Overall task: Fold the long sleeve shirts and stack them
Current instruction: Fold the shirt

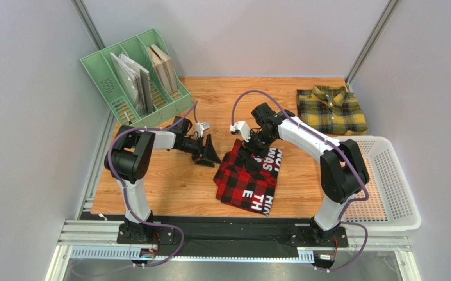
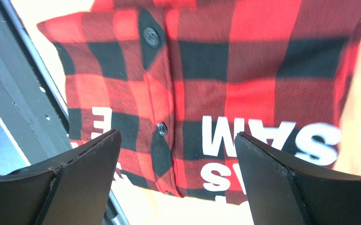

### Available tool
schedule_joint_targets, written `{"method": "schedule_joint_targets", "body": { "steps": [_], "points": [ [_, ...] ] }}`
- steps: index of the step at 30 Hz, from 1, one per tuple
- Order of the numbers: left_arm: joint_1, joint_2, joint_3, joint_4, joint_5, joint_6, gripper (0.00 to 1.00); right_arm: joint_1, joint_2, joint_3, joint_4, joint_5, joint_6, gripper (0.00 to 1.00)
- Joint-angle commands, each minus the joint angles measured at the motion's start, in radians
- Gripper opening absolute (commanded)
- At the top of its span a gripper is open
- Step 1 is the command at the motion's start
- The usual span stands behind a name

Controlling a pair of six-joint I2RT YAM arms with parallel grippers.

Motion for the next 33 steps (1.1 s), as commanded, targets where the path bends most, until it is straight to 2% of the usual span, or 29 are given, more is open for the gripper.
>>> {"method": "schedule_joint_targets", "body": {
  "steps": [1,16,22,24,30,33],
  "points": [
    [-0.042,0.090,0.013,0.061,-0.030,-0.025,0.72,-0.006,-0.015,-0.056,0.055,0.050,0.090,0.96],
    [-0.128,0.190,0.026,0.242,0.005,-0.145,0.64,-0.040,0.141,-0.040,0.101,0.045,0.140,0.93],
    [-0.138,0.193,0.027,0.373,0.031,-0.220,0.61,-0.038,0.160,-0.031,0.120,0.047,0.169,0.93],
    [-0.151,0.204,0.041,0.392,0.033,-0.222,0.57,-0.040,0.161,-0.027,0.123,0.045,0.177,0.93],
    [-0.199,0.267,0.055,0.489,0.054,-0.294,0.53,-0.040,0.149,-0.028,0.149,0.056,0.214,0.93],
    [-0.204,0.270,0.061,0.478,0.056,-0.282,0.33,-0.041,0.135,-0.037,0.152,0.071,0.228,0.93]
  ]
}}
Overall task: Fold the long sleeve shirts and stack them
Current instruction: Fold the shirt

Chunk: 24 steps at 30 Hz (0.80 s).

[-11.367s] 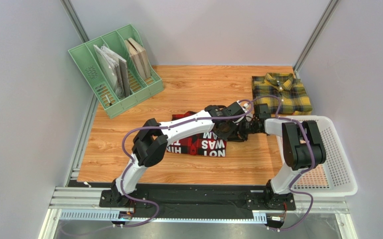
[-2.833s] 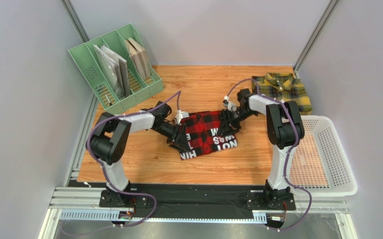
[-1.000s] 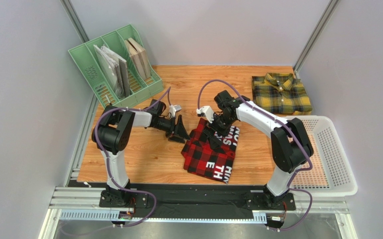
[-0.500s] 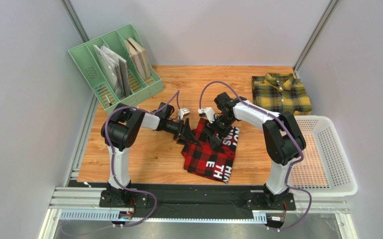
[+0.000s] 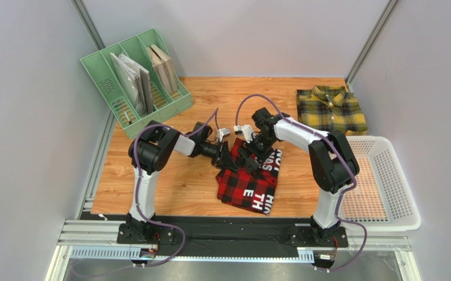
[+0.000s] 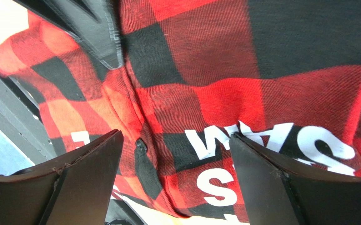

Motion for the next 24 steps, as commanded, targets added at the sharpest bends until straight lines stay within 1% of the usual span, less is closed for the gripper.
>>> {"method": "schedule_joint_targets", "body": {
  "steps": [1,2,3,4,5,6,7,8,9,10,11,12,13,14,15,16,17,18,19,20,21,23,24],
  "points": [
    [-0.017,0.036,0.016,-0.028,-0.087,0.059,0.22,0.001,0.002,-0.001,0.085,0.033,0.027,0.93],
    [-0.011,0.019,0.025,-0.086,-0.098,0.094,0.14,-0.001,-0.009,-0.004,0.083,0.038,0.028,0.94],
    [-0.004,-0.023,0.055,-0.158,-0.135,0.181,0.08,-0.004,-0.039,-0.010,0.071,0.041,0.034,0.95],
    [0.010,-0.045,0.077,-0.330,-0.161,0.231,0.00,-0.010,-0.056,-0.013,0.066,0.047,0.039,0.95],
    [0.018,-0.065,0.106,-0.429,-0.196,0.289,0.00,-0.016,-0.073,-0.016,0.062,0.047,0.050,0.96],
    [0.024,-0.097,0.167,-0.515,-0.257,0.397,0.00,-0.040,-0.091,-0.021,0.058,0.043,0.079,0.96],
    [0.032,-0.113,0.203,-0.685,-0.294,0.453,0.00,-0.059,-0.130,-0.035,0.057,0.020,0.092,0.97],
    [0.033,-0.126,0.238,-0.759,-0.338,0.501,0.00,-0.079,-0.151,-0.042,0.055,0.007,0.111,0.98],
    [0.035,-0.154,0.298,-0.818,-0.407,0.583,0.00,-0.121,-0.171,-0.055,0.057,-0.009,0.123,0.98],
    [0.039,-0.166,0.330,-0.931,-0.446,0.622,0.00,-0.148,-0.218,-0.075,0.055,-0.034,0.145,0.99],
    [0.039,-0.177,0.362,-0.979,-0.483,0.657,0.00,-0.190,-0.242,-0.087,0.057,-0.042,0.151,0.99],
    [0.038,-0.192,0.429,-1.023,-0.547,0.731,0.00,-0.215,-0.266,-0.096,0.055,-0.054,0.154,0.99],
    [0.039,-0.194,0.471,-1.121,-0.589,0.768,0.00,-0.237,-0.307,-0.116,0.055,-0.057,0.157,1.00],
    [0.039,-0.199,0.514,-1.162,-0.630,0.806,0.00,-0.281,-0.331,-0.125,0.055,-0.059,0.157,1.00],
    [0.038,-0.193,0.607,-1.201,-0.715,0.892,0.00,-0.296,-0.348,-0.131,0.049,-0.060,0.154,1.00],
    [0.039,-0.186,0.667,-1.285,-0.768,0.930,0.00,-0.315,-0.363,-0.139,0.046,-0.062,0.151,1.00],
    [0.038,-0.180,0.724,-1.314,-0.814,0.975,0.00,-0.342,-0.392,-0.150,0.043,-0.062,0.145,1.00],
    [0.035,-0.165,0.841,-1.344,-0.922,1.063,0.00,-0.355,-0.403,-0.156,0.034,-0.062,0.142,1.00],
    [0.032,-0.154,0.903,-1.387,-0.976,1.104,0.00,-0.366,-0.415,-0.164,0.029,-0.062,0.137,1.00],
    [0.032,-0.147,1.009,-1.397,-1.024,1.144,0.00,-0.382,-0.435,-0.177,0.026,-0.062,0.131,1.00],
    [0.027,-0.130,1.062,-1.401,-1.126,1.220,0.00,-0.390,-0.443,-0.185,0.026,-0.062,0.129,1.00],
    [0.009,-0.119,1.161,-1.375,-1.219,1.291,0.00,-0.409,-0.457,-0.196,0.025,-0.071,0.131,1.00],
    [0.000,-0.120,1.174,-1.357,-1.291,1.355,0.00,-0.413,-0.467,-0.203,0.022,-0.074,0.131,1.00]
  ]
}}
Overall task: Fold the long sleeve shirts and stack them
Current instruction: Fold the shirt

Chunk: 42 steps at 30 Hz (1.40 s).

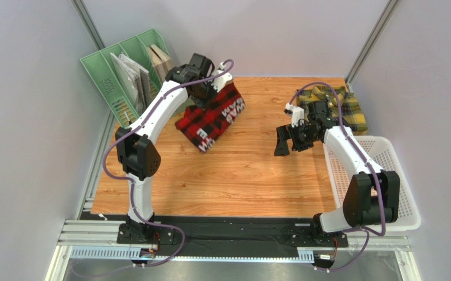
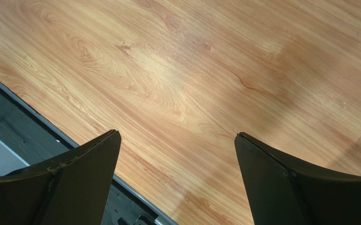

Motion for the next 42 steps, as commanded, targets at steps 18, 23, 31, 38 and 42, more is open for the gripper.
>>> {"method": "schedule_joint_targets", "body": {
  "steps": [18,23,31,38,42],
  "points": [
    [-0.571,-0.075,-0.785,0.525,-0.537,0.206,0.06,-0.071,-0.070,-0.029,-0.040,-0.050,-0.054,1.00],
    [-0.659,-0.289,-0.909,0.511,-0.381,0.158,0.77,-0.068,-0.025,0.071,-0.045,-0.133,-0.130,0.98],
    [-0.584,-0.794,-1.069,0.356,-0.068,0.176,0.80,0.072,0.218,0.335,0.071,-0.170,-0.094,0.77],
    [-0.368,-0.856,-1.130,0.160,0.188,0.245,0.49,0.282,0.495,0.574,0.162,-0.122,-0.065,0.55],
    [-0.362,-0.801,-1.158,0.201,0.195,0.242,0.37,0.334,0.634,0.659,0.162,-0.092,-0.066,0.44]
  ]
}}
